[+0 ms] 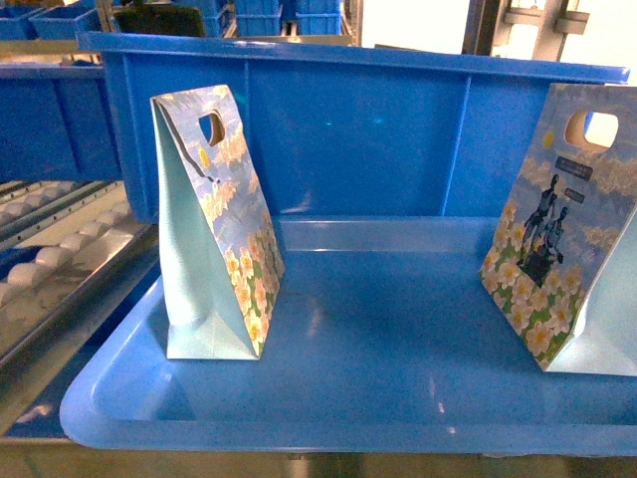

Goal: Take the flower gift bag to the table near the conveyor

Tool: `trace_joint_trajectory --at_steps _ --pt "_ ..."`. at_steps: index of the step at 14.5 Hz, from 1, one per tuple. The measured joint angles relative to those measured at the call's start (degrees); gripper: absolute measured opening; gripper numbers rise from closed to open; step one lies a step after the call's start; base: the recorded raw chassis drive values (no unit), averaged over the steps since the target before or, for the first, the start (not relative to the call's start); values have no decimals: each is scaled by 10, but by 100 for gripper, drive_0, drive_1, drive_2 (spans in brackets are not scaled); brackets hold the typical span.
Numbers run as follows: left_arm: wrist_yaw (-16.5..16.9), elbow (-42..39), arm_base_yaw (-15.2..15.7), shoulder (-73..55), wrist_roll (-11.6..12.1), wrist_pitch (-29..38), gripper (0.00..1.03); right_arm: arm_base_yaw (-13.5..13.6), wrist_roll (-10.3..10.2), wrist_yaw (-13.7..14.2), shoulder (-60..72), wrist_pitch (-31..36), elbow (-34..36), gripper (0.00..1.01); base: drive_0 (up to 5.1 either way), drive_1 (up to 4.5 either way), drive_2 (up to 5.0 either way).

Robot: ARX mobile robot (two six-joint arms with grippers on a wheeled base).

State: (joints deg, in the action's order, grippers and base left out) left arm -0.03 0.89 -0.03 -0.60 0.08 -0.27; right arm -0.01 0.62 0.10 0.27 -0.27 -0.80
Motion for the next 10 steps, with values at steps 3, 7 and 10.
trace_joint_trajectory --at_steps 3,7,10 --pt "0 0 0 0 0 0 98 0 0 0 0 0 0 98 0 0 0" --pt "0 0 0 0 0 0 98 0 0 0 0 0 0 98 0 0 0" --pt "0 0 0 0 0 0 98 0 0 0 0 0 0 98 0 0 0"
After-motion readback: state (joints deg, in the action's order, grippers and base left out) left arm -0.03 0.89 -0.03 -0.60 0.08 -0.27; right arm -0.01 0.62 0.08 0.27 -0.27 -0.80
